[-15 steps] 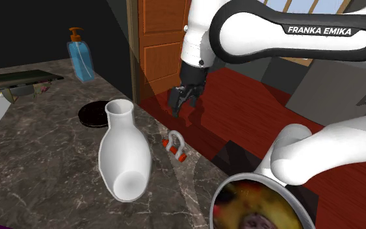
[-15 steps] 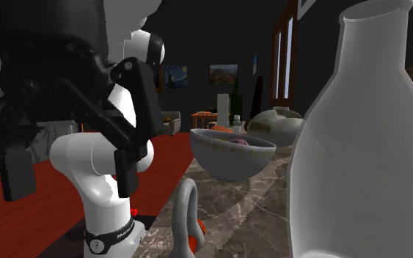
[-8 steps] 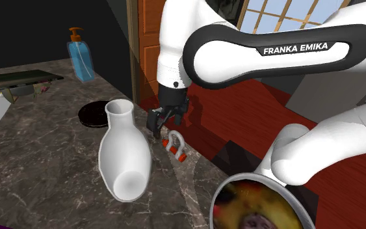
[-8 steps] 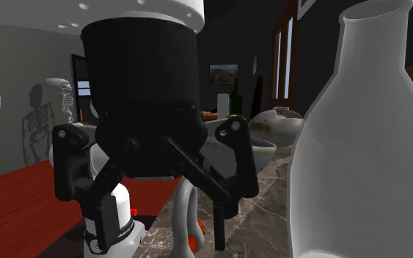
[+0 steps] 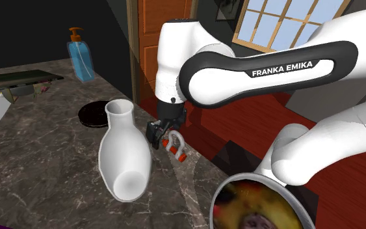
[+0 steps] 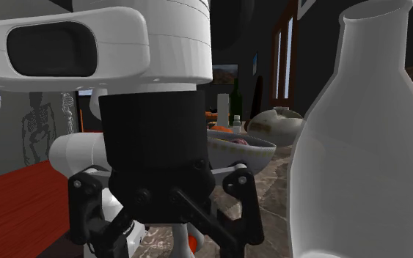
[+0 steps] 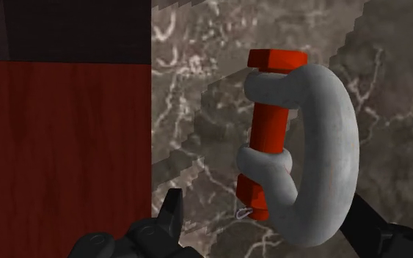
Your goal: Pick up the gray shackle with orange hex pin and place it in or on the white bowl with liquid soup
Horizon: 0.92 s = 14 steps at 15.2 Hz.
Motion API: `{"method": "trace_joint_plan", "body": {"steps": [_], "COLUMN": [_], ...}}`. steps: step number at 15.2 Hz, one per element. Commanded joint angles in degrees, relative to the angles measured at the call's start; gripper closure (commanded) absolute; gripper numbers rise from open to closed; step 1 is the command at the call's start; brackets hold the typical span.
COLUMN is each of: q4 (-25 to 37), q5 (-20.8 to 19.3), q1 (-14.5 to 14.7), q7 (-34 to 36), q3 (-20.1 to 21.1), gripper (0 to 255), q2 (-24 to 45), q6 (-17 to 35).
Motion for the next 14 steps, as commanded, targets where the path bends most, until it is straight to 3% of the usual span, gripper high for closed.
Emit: {"method": "trace_joint_plan", "body": {"steps": [1, 6, 7, 14], "q4": [-0.17, -0.17, -0.17, -0.19], "q5": [0.04, 0.03, 0.03, 0.06], "q1": [0.02, 0.02, 0.02, 0.04], "q7": [0.01, 0.00, 0.00, 0.03], "q3": [0.06, 0.06, 0.06, 0.08], "gripper": [0, 0, 255, 255], "q2": [0.04, 0.04, 0.04, 0.01], "q6": [0.24, 0.23, 0.23, 0.23]}}
